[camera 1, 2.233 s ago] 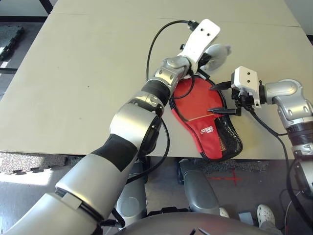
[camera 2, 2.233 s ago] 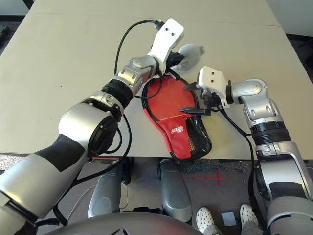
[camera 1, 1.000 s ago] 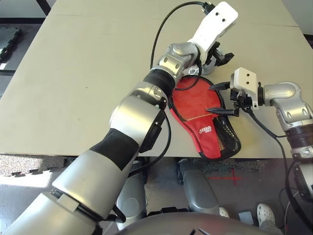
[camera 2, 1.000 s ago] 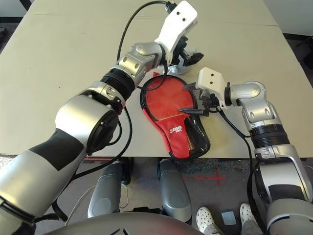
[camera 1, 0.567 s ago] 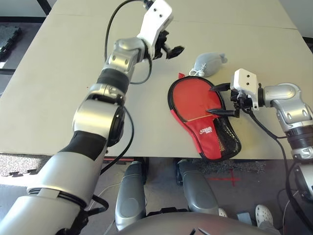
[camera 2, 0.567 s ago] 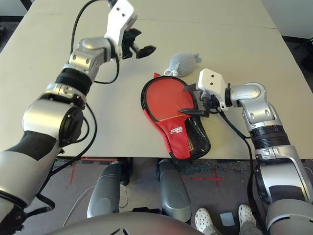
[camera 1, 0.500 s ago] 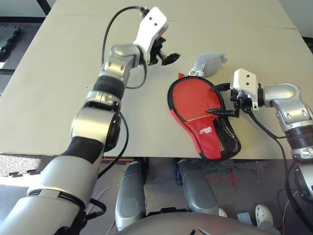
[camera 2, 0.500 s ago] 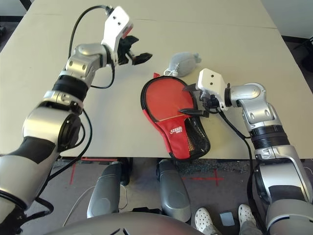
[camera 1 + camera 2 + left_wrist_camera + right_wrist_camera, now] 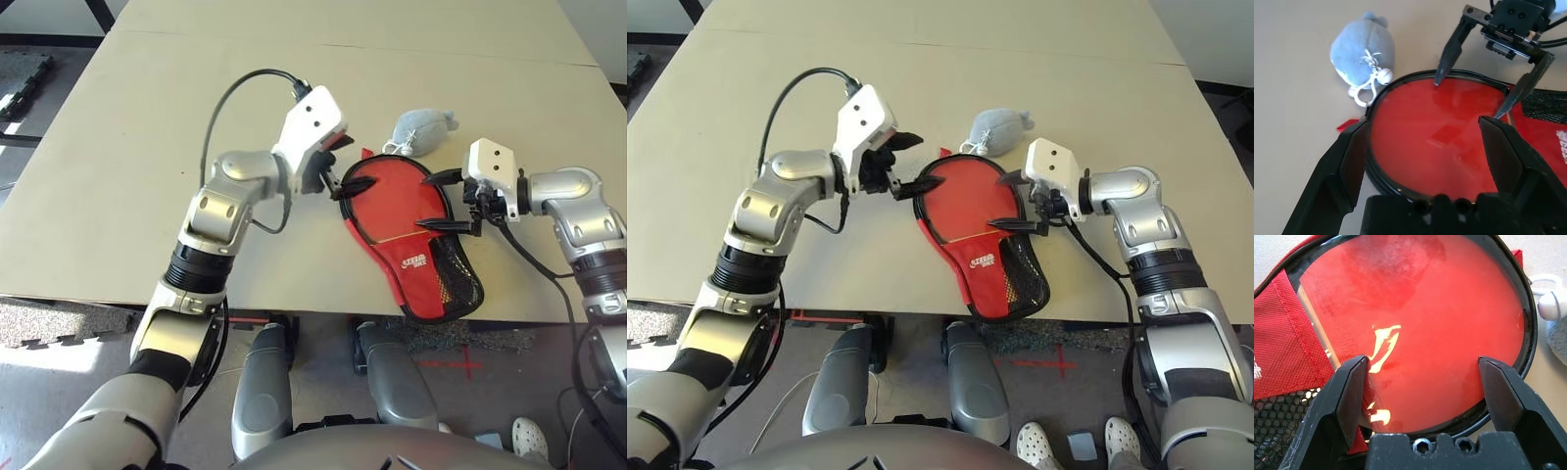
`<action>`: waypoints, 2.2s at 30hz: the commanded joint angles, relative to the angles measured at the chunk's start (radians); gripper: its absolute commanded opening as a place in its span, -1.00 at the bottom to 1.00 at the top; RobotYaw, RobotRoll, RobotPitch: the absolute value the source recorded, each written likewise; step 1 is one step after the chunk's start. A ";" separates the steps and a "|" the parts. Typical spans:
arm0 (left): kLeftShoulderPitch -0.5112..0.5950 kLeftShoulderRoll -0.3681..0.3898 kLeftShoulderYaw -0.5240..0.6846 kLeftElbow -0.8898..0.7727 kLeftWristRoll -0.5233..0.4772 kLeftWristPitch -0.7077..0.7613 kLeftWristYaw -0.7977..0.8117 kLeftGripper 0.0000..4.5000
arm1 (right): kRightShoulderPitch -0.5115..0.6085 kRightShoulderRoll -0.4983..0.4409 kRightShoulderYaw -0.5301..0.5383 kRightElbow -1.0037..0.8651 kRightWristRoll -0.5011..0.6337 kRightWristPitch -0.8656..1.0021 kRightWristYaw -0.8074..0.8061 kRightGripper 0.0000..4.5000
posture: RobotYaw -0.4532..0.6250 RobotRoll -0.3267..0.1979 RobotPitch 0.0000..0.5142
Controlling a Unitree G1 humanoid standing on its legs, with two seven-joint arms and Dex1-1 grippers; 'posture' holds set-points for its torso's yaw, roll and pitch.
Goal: Store the ping-pong paddle in its case and zip it.
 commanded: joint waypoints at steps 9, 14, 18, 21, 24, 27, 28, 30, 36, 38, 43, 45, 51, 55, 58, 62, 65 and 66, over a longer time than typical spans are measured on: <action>0.079 -0.011 -0.106 0.105 -0.004 -0.008 0.030 0.98 | 0.082 0.017 0.119 0.066 -0.098 0.050 0.013 1.00 | -0.30 0.25 0.19; 0.101 -0.005 -0.127 0.134 0.014 -0.045 0.038 0.98 | 0.059 0.013 0.075 0.027 -0.040 0.128 0.025 1.00 | -0.31 0.25 0.17; 0.111 -0.010 -0.137 0.144 0.019 -0.052 0.051 0.98 | -0.006 0.010 0.008 -0.013 0.053 0.268 0.045 1.00 | -0.31 0.25 0.16; 0.117 -0.008 -0.148 0.156 0.030 -0.063 0.060 0.98 | -0.096 0.019 -0.067 -0.010 0.138 0.406 0.032 1.00 | -0.32 0.25 0.14; 0.121 -0.007 -0.151 0.158 0.030 -0.066 0.063 0.98 | -0.177 0.029 -0.117 0.027 0.189 0.501 0.004 1.00 | -0.32 0.25 0.14; 0.128 -0.009 -0.157 0.155 0.029 -0.065 0.068 0.98 | -0.260 0.044 -0.167 0.086 0.232 0.578 -0.040 1.00 | -0.32 0.25 0.13; 0.129 -0.009 -0.158 0.155 0.029 -0.064 0.069 0.98 | -0.276 0.047 -0.175 0.099 0.238 0.590 -0.049 1.00 | -0.31 0.25 0.13; 0.135 -0.008 -0.162 0.149 0.030 -0.062 0.070 0.98 | -0.329 0.067 -0.207 0.163 0.247 0.601 -0.103 1.00 | -0.31 0.25 0.13; 0.157 -0.002 -0.169 0.115 0.028 -0.045 0.076 0.98 | -0.520 0.125 -0.319 0.485 0.238 0.519 -0.340 1.00 | -0.28 0.25 0.12; 0.163 0.001 -0.170 0.104 0.027 -0.040 0.077 0.98 | -0.563 0.132 -0.339 0.577 0.231 0.491 -0.403 1.00 | -0.28 0.25 0.12; 0.174 0.005 -0.175 0.077 0.025 -0.024 0.081 0.98 | -0.614 0.145 -0.362 0.740 0.206 0.451 -0.508 1.00 | -0.24 0.25 0.12; 0.177 0.006 -0.175 0.071 0.024 -0.019 0.083 0.98 | -0.621 0.147 -0.376 0.772 0.206 0.454 -0.524 1.00 | -0.22 0.25 0.12; 0.190 0.014 -0.173 0.049 0.021 -0.008 0.092 0.98 | -0.613 0.139 -0.412 0.822 0.213 0.510 -0.522 1.00 | -0.19 0.25 0.13; 0.196 0.017 -0.173 0.038 0.020 -0.001 0.097 0.98 | -0.593 0.137 -0.414 0.828 0.201 0.532 -0.515 1.00 | -0.18 0.25 0.14; 0.198 0.017 -0.172 0.033 0.020 0.002 0.099 0.98 | -0.578 0.139 -0.397 0.828 0.180 0.547 -0.495 1.00 | -0.18 0.25 0.14; 0.197 0.015 -0.172 0.032 0.019 0.006 0.102 0.98 | -0.566 0.139 -0.394 0.826 0.163 0.564 -0.479 1.00 | -0.18 0.25 0.15; 0.196 0.014 -0.171 0.040 0.019 0.001 0.103 0.98 | -0.559 0.139 -0.391 0.826 0.153 0.574 -0.477 1.00 | -0.18 0.25 0.15; 0.195 0.013 -0.171 0.040 0.018 0.002 0.104 0.98 | -0.557 0.139 -0.390 0.825 0.151 0.579 -0.472 1.00 | -0.19 0.25 0.16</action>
